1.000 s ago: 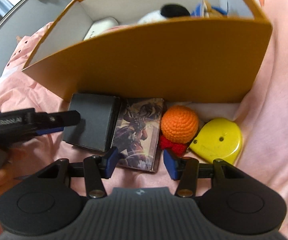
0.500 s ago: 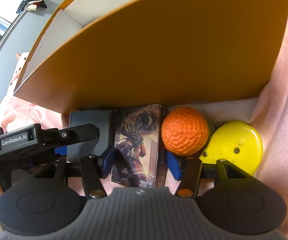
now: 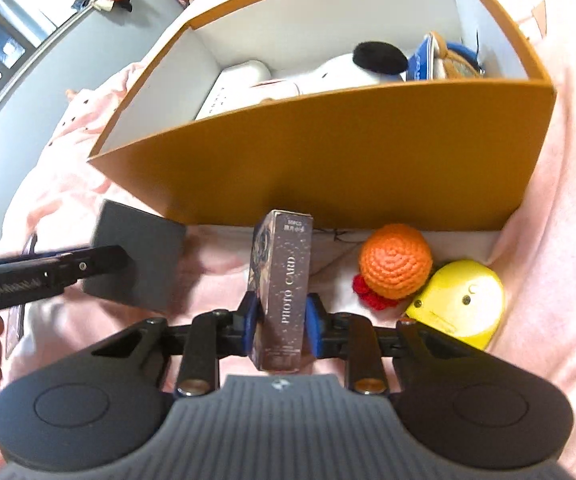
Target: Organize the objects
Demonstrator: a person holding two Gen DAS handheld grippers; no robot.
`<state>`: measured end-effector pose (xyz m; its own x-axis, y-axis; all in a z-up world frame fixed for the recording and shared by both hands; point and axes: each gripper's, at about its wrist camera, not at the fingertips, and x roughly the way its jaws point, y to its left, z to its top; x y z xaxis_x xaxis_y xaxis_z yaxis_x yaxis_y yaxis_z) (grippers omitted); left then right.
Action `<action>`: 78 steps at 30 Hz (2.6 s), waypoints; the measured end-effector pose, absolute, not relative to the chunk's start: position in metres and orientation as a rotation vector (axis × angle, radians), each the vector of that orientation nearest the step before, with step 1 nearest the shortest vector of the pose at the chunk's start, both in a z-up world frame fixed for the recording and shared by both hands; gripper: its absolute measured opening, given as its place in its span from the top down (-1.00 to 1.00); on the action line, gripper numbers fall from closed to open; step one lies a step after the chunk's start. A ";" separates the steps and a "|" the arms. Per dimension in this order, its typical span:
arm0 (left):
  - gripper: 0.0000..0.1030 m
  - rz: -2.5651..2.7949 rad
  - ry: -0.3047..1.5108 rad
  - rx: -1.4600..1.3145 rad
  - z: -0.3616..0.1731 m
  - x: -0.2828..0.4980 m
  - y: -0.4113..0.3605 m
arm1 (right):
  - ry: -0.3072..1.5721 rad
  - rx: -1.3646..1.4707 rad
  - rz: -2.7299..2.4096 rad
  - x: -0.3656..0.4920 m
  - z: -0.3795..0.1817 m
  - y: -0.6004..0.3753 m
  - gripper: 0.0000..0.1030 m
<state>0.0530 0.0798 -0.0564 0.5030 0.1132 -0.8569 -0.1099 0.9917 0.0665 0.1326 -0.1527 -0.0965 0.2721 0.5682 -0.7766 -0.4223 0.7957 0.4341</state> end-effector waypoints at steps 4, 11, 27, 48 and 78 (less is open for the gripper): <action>0.25 0.086 1.070 0.057 -0.075 0.068 0.068 | 1.114 0.136 0.658 0.131 -0.095 -0.153 0.48; -0.09 -0.092 1.059 -0.124 -0.076 0.068 0.075 | 1.137 0.156 0.650 0.133 -0.099 -0.159 0.47; -0.46 -0.179 1.106 -0.383 -0.091 0.093 0.093 | 1.158 0.177 0.634 0.141 -0.106 -0.154 0.47; -0.71 -0.222 1.247 -0.586 -0.149 0.113 0.105 | 1.165 0.187 0.633 0.142 -0.108 -0.159 0.45; -0.83 -0.206 1.207 -0.539 -0.150 0.105 0.091 | 1.174 0.187 0.619 0.142 -0.109 -0.166 0.42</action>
